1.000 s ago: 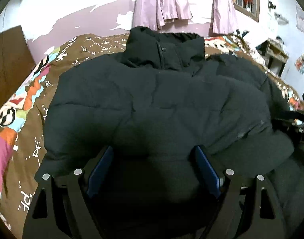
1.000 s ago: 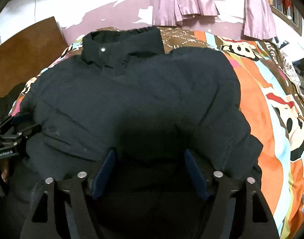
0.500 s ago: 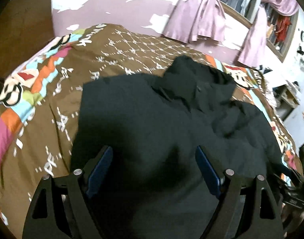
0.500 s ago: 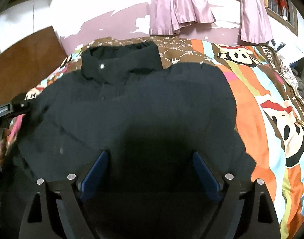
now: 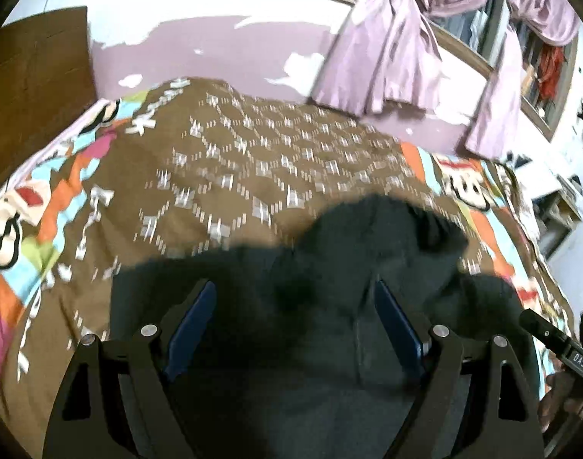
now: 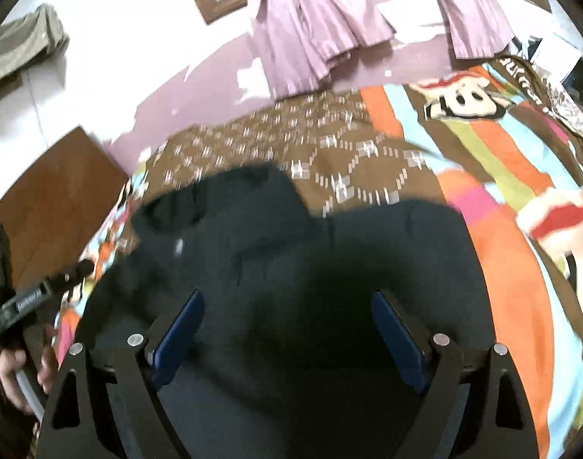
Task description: Fold large clothes
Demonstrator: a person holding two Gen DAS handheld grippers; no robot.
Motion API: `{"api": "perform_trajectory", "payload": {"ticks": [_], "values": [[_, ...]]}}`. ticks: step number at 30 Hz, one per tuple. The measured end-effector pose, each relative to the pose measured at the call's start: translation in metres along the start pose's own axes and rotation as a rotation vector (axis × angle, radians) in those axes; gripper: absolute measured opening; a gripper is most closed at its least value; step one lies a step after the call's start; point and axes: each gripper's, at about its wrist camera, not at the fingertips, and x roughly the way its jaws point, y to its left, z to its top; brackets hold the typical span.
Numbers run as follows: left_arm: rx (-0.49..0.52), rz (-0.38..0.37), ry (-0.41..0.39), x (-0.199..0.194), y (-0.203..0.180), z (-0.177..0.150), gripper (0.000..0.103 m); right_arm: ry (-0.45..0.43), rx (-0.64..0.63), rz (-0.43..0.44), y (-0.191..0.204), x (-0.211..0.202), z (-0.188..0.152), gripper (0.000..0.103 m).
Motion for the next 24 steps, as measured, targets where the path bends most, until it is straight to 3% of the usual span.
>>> {"api": "perform_trajectory", "payload": {"ticks": [3,4,6,9,10,11,12,13,16,20,24], "values": [[-0.022,0.041,-0.042,0.025,-0.003,0.023,0.080,-0.033,0.080,0.008,-0.007,0.030,0.029,0.088],[-0.035,0.057,-0.044,0.033,-0.004,0.030,0.074,-0.044,0.095,0.013,-0.007,0.041,0.038,0.087],[-0.037,0.014,-0.040,0.050,-0.007,0.039,0.056,-0.069,0.118,0.038,-0.007,0.057,0.051,0.085],[0.028,0.018,0.032,0.076,-0.016,0.041,0.021,-0.082,0.143,0.074,-0.009,0.083,0.053,0.080],[0.037,0.017,0.056,0.083,-0.017,0.039,0.011,-0.070,0.143,0.077,-0.010,0.090,0.050,0.064],[0.029,0.008,0.046,0.083,-0.017,0.037,0.009,-0.054,0.145,0.078,-0.012,0.097,0.046,0.051],[0.020,-0.016,0.025,0.079,-0.015,0.035,0.008,-0.043,0.150,0.106,-0.016,0.103,0.042,0.029],[0.010,-0.036,0.010,0.075,-0.012,0.034,0.007,-0.040,0.167,0.139,-0.019,0.106,0.038,0.016],[-0.026,-0.070,-0.004,0.062,-0.005,0.029,0.005,-0.059,0.141,0.132,-0.016,0.096,0.031,0.010],[-0.014,-0.105,-0.029,0.027,0.001,0.023,0.004,-0.083,0.076,0.094,-0.004,0.069,0.025,0.008],[0.006,-0.136,-0.004,-0.001,-0.001,0.016,0.003,-0.079,0.013,0.057,0.010,0.039,0.017,0.007]]}}
